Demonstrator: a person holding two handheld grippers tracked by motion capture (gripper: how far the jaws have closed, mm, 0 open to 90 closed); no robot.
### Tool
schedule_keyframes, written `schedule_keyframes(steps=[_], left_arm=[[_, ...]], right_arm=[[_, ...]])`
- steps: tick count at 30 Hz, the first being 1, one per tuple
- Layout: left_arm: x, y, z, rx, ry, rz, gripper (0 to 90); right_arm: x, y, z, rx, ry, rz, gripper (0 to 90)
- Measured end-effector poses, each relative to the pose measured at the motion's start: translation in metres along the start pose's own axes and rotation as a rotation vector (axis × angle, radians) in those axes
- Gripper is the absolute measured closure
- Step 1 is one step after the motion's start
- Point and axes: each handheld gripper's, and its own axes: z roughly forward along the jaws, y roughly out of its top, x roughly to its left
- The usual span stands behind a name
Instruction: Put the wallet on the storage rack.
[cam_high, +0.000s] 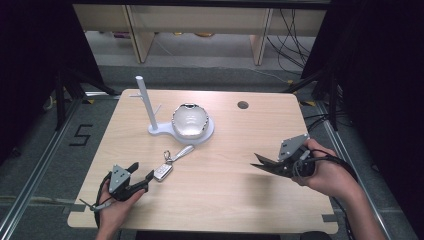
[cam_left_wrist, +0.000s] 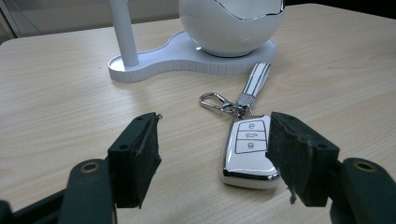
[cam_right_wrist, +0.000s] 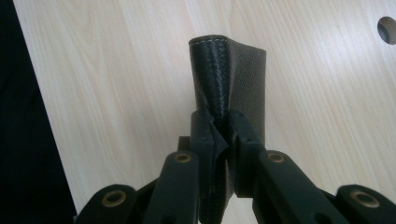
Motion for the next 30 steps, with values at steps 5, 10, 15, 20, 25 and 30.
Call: schedule_keyframes(steps=[5, 10, 15, 20, 25, 30], left_arm=[[-0.001, -0.001, 0.001, -0.003, 0.000, 0.008, 33.6], [-0.002, -0.001, 0.000, -0.013, 0.003, 0.012, 33.7], [-0.003, -0.001, 0.000, -0.019, 0.003, 0.013, 33.6], [-0.003, -0.001, -0.001, -0.014, 0.007, 0.014, 33.7], [-0.003, -0.001, 0.000, -0.027, -0.001, 0.018, 33.8], [-0.003, -0.001, -0.001, -0.014, 0.005, 0.013, 33.8]], right_arm=[[-0.006, 0.007, 0.003, -0.009, 0.030, 0.018, 82.9], [-0.014, 0.017, 0.005, -0.010, 0.069, 0.016, 83.0], [-0.022, 0.028, 0.007, -0.019, 0.078, 0.016, 83.0], [-0.025, 0.038, 0.010, -0.025, 0.090, 0.007, 83.0], [-0.028, 0.047, 0.013, -0.017, 0.106, 0.007, 83.0], [-0.034, 0.055, 0.018, -0.001, 0.114, 0.008, 83.0]])
